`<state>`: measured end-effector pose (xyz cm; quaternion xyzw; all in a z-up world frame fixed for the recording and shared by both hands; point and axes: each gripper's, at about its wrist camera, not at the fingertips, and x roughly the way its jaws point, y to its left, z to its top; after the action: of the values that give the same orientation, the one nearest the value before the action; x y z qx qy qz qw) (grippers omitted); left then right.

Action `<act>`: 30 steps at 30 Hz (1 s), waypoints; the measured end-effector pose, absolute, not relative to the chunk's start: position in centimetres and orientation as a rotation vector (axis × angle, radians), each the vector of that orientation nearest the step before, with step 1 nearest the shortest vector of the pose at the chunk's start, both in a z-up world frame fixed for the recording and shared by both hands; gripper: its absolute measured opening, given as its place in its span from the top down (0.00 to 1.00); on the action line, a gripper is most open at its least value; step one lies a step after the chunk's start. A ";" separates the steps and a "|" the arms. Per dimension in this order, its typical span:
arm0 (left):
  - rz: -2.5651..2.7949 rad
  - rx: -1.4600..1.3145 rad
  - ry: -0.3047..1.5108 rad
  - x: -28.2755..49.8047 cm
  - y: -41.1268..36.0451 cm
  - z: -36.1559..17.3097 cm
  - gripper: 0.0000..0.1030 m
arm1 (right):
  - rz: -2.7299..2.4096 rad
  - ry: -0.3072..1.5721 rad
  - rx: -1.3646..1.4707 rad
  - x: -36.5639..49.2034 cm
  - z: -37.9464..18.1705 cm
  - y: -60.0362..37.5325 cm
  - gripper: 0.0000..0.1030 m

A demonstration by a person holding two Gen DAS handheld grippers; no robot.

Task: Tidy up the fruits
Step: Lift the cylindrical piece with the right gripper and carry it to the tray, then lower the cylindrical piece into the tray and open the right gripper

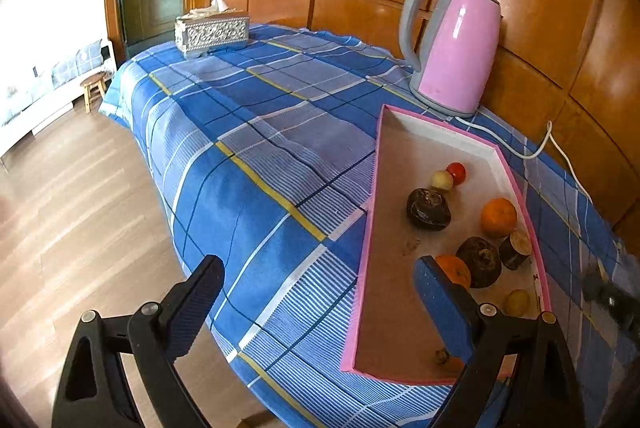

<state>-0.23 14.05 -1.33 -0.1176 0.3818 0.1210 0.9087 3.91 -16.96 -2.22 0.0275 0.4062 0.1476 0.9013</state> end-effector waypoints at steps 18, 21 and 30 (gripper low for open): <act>0.154 -0.183 0.822 0.1 11.7 -2.3 0.07 | 0.507 0.904 -0.017 11.7 -2.6 -4.2 0.65; 0.156 -0.183 0.822 0.1 11.7 -2.3 0.07 | 0.494 0.924 -0.038 12.2 -3.5 -3.5 0.64; 0.159 -0.182 0.823 0.2 11.7 -2.4 0.07 | 0.514 0.898 -0.053 10.7 -3.3 -4.0 0.59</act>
<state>0.17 11.68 -2.36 -0.0884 0.3988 0.0771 0.9095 10.69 -4.02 -3.31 -0.0252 0.4293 0.2455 0.8688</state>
